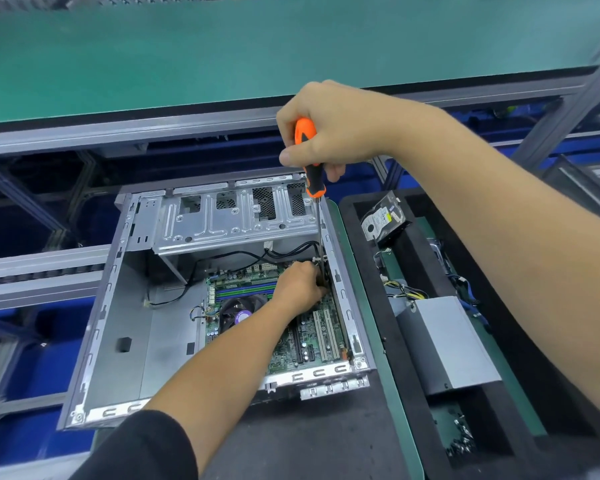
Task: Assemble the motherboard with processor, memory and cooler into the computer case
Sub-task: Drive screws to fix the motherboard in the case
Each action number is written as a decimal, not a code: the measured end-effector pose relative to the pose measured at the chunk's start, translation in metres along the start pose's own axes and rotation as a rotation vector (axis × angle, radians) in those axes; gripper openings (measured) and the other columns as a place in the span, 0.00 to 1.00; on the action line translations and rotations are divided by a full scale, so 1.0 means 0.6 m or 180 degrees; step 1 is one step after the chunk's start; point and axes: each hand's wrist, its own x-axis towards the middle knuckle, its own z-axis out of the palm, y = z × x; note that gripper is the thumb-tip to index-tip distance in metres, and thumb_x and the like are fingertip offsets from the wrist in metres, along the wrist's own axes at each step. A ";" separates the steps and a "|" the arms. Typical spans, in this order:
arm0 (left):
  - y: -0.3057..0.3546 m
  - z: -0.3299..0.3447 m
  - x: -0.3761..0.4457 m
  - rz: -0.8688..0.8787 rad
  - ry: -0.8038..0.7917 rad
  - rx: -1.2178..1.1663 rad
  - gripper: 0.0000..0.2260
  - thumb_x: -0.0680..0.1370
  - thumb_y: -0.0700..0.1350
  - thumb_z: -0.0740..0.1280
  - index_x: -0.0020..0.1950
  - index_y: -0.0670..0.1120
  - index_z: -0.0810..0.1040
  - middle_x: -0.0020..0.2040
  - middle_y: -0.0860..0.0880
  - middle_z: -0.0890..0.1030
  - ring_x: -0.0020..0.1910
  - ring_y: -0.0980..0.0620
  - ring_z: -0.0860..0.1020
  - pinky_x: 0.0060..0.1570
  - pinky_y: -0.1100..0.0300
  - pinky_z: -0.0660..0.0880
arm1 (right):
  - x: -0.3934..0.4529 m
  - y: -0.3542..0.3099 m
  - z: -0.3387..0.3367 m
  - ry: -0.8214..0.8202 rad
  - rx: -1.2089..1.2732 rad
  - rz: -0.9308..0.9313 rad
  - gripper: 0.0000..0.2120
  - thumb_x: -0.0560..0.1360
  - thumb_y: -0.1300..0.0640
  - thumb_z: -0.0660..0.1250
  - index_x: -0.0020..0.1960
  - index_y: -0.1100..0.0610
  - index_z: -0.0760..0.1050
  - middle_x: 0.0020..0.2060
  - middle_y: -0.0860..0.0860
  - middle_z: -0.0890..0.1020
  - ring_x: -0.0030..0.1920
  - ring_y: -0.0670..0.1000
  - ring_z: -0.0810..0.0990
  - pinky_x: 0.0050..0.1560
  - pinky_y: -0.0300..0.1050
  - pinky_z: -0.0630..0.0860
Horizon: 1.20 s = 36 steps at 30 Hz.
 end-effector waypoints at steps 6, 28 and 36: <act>0.000 -0.003 0.000 0.0008 0.0032 0.0057 0.07 0.72 0.45 0.70 0.41 0.41 0.81 0.36 0.44 0.79 0.35 0.43 0.76 0.33 0.56 0.72 | 0.001 -0.004 -0.006 -0.0299 -0.0003 -0.0031 0.08 0.75 0.53 0.68 0.39 0.55 0.74 0.27 0.48 0.81 0.26 0.49 0.82 0.28 0.39 0.77; -0.001 -0.008 0.002 0.0053 -0.0032 0.0130 0.07 0.70 0.48 0.72 0.41 0.45 0.82 0.39 0.44 0.81 0.38 0.44 0.78 0.37 0.56 0.74 | 0.006 -0.002 0.005 0.0024 -0.0066 -0.0054 0.09 0.75 0.52 0.67 0.39 0.55 0.73 0.24 0.48 0.79 0.24 0.48 0.81 0.26 0.36 0.76; -0.004 -0.004 0.001 0.0010 0.0042 -0.0068 0.06 0.71 0.48 0.73 0.40 0.46 0.82 0.37 0.46 0.79 0.38 0.45 0.76 0.36 0.57 0.71 | -0.006 0.000 0.001 -0.0022 -0.0121 -0.0101 0.08 0.75 0.51 0.67 0.40 0.54 0.73 0.25 0.48 0.80 0.26 0.47 0.82 0.30 0.38 0.77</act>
